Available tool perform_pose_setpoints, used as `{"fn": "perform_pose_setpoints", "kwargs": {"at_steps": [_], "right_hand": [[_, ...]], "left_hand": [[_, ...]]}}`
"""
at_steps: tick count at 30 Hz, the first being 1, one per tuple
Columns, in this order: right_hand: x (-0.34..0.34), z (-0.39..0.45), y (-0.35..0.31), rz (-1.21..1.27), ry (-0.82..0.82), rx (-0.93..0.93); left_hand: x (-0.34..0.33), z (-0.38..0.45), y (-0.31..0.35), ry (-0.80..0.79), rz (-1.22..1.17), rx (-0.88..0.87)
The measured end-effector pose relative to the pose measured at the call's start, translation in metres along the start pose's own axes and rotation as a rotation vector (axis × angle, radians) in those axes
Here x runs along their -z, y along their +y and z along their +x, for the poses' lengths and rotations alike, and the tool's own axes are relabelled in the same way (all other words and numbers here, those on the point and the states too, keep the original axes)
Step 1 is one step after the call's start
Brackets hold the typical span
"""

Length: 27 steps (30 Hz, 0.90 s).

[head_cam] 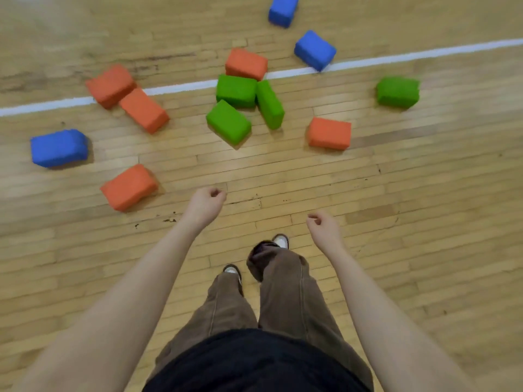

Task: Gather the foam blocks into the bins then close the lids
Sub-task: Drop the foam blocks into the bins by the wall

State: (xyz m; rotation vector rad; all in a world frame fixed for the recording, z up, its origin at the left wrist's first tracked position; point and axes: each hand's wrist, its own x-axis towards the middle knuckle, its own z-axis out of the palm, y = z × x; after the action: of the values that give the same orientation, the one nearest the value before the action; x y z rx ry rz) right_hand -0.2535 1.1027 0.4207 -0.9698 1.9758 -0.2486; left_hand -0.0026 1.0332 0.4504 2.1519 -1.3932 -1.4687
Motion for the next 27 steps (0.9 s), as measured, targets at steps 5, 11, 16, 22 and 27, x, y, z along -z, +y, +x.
{"fn": "perform_pose_setpoints", "kwargs": {"at_steps": [5, 11, 16, 22, 27], "right_hand": [[0.029, 0.064, 0.001, 0.078, 0.044, -0.130], [0.090, 0.173, -0.039, -0.002, -0.007, -0.115], [0.141, 0.263, -0.101, -0.186, -0.050, 0.065], [0.164, 0.342, -0.169, -0.276, -0.091, 0.209], [0.151, 0.411, -0.209, -0.319, -0.126, 0.220]], "left_hand": [[-0.020, 0.071, 0.079, -0.094, 0.089, -0.056], [-0.053, 0.147, 0.162, -0.135, 0.116, 0.015], [-0.063, 0.204, 0.207, -0.073, 0.095, 0.082], [-0.055, 0.255, 0.210, 0.016, -0.109, 0.279], [-0.048, 0.316, 0.223, 0.043, -0.244, 0.324]]}}
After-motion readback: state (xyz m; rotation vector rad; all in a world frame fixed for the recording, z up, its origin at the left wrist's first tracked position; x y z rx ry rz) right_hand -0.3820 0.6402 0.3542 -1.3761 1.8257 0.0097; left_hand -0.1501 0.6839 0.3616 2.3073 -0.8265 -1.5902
